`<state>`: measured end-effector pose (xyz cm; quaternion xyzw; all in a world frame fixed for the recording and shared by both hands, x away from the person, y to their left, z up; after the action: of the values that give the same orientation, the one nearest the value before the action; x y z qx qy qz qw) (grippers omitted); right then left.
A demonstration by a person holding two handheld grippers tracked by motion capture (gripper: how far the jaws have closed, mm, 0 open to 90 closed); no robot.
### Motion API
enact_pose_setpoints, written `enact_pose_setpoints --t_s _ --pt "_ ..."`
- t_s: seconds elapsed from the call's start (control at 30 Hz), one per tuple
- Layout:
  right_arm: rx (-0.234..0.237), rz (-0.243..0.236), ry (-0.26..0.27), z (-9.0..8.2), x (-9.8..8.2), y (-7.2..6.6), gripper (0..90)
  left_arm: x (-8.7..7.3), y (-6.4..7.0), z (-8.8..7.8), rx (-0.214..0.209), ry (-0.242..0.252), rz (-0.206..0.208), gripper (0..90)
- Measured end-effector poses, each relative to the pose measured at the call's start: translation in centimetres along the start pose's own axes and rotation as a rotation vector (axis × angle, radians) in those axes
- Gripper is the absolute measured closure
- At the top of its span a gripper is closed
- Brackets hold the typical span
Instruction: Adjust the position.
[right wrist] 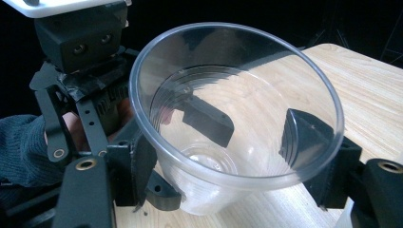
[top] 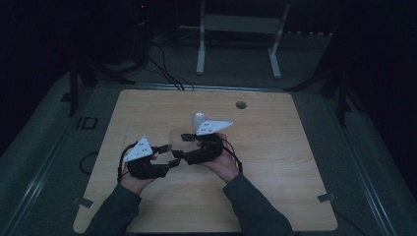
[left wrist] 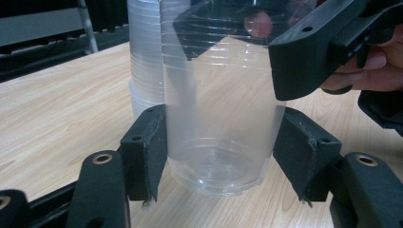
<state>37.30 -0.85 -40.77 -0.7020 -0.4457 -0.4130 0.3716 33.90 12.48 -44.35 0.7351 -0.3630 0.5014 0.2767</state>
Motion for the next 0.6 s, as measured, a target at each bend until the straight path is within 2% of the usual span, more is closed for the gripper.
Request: enact_pose_setpoints --t_s 0.27,0.37,0.6 --pt "0.015 0.016 0.028 -0.08 0.08 -0.01 26.1 0.08 -0.01 -0.1 0.007 0.026 -0.005 42.2" --pt "0.026 0.038 0.051 -0.1 0.19 -0.03 22.7 0.07 -0.05 -0.04 0.017 0.04 -0.014 42.3" --pt "0.049 0.088 0.109 -0.24 0.52 0.17 21.4 0.07 0.11 0.13 0.015 0.064 -0.027 42.4"
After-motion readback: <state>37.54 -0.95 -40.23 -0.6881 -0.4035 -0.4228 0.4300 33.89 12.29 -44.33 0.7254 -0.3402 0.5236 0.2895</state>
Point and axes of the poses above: each handheld gripper's, and its own axes: z roughly forward along the jaws, x roughly out of its top, y roughly to its right, the point moved 6 cm from there along z, roughly forward along the jaws
